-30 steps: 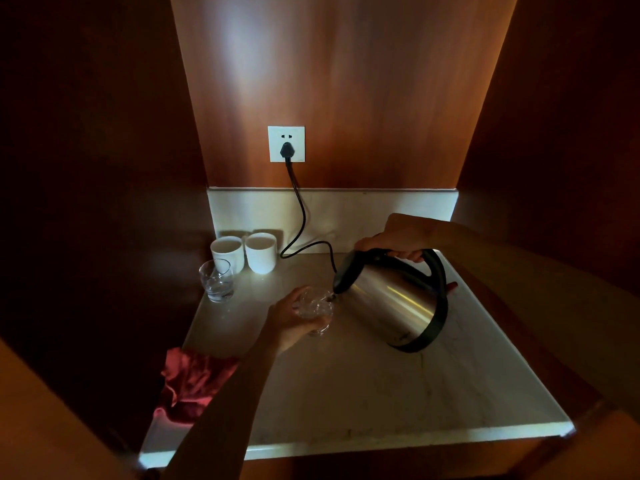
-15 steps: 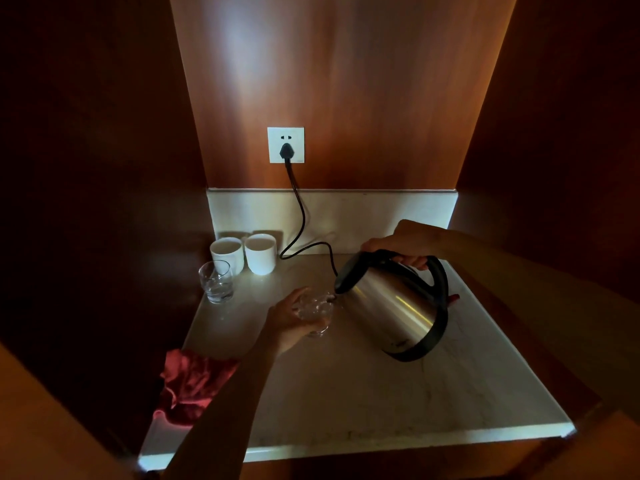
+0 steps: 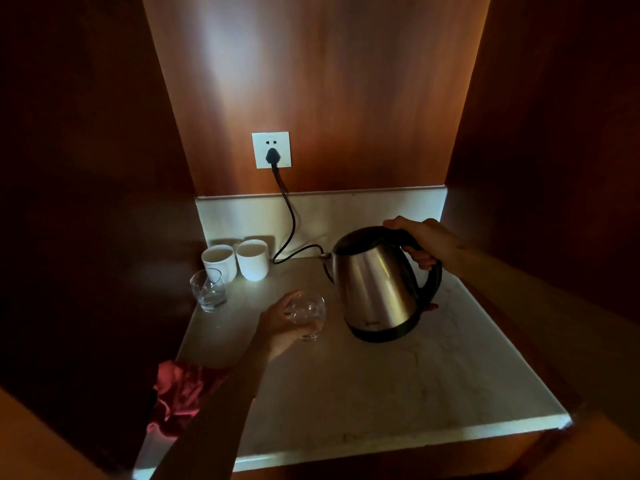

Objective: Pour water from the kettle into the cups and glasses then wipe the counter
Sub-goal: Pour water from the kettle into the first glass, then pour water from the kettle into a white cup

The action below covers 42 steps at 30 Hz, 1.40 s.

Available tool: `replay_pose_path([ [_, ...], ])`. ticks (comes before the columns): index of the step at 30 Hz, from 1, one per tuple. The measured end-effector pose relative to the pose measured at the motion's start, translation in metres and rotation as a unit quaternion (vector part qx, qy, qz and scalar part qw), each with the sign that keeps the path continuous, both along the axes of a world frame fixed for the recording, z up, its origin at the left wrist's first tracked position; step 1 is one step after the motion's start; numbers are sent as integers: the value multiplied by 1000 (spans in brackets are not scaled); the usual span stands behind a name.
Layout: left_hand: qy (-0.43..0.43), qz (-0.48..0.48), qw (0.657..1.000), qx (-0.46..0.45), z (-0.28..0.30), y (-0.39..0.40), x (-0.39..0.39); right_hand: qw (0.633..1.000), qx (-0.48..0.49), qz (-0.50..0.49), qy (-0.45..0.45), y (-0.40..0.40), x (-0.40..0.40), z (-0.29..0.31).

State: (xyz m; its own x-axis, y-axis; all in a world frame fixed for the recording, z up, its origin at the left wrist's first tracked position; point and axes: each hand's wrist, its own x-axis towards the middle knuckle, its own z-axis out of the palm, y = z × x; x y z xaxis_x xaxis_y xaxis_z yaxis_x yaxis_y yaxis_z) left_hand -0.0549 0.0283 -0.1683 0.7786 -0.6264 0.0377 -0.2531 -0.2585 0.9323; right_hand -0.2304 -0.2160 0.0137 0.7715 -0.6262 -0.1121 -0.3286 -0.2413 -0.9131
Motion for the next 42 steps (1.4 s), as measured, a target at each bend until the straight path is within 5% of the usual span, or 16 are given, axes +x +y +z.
replay_pose_path([
  [7,-26,52,998,-10,19,-11,4,988,36,-109,-100,-11,2,-6],
  [16,19,79,997,-14,34,-47,43,962,58,-235,-124,-46,11,-31],
  [33,-85,161,980,82,27,-96,79,953,45,-271,-126,-101,25,-73],
  [42,-86,121,985,92,33,-91,76,958,39,-265,-107,-106,40,-82],
])
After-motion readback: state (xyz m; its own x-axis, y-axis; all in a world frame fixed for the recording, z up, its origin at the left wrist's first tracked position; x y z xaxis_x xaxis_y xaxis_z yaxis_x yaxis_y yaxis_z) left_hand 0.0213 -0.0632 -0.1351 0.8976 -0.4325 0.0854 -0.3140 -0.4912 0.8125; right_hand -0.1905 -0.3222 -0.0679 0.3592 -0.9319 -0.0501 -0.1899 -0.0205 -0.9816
